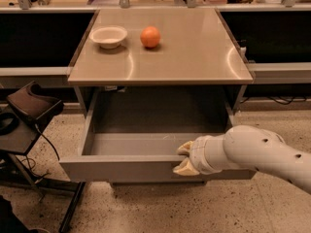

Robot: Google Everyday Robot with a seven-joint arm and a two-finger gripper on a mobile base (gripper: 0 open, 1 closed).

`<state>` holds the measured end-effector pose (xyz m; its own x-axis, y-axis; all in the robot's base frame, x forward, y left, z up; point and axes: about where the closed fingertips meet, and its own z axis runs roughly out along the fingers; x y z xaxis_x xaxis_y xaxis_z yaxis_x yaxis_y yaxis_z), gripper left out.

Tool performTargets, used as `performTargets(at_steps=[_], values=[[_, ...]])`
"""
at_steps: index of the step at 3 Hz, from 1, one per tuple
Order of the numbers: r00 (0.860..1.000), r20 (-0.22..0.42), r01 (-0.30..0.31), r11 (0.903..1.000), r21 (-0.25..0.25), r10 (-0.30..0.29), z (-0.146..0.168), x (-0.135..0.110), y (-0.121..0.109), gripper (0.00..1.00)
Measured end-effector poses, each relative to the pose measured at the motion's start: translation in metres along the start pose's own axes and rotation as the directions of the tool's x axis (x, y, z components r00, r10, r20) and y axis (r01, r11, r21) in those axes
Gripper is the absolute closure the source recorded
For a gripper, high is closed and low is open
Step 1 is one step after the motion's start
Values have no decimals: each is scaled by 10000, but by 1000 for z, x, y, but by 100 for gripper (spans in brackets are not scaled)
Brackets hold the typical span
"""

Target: Open top drawer

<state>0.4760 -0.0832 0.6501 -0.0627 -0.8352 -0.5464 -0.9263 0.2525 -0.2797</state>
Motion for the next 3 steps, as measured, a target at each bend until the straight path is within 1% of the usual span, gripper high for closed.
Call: performTargets(at_steps=[2, 3], values=[[9999, 102, 116, 9999, -60, -115, -4, -1, 13, 100], [9999, 125, 56, 10000, 40, -56, -10, 4, 32, 100]])
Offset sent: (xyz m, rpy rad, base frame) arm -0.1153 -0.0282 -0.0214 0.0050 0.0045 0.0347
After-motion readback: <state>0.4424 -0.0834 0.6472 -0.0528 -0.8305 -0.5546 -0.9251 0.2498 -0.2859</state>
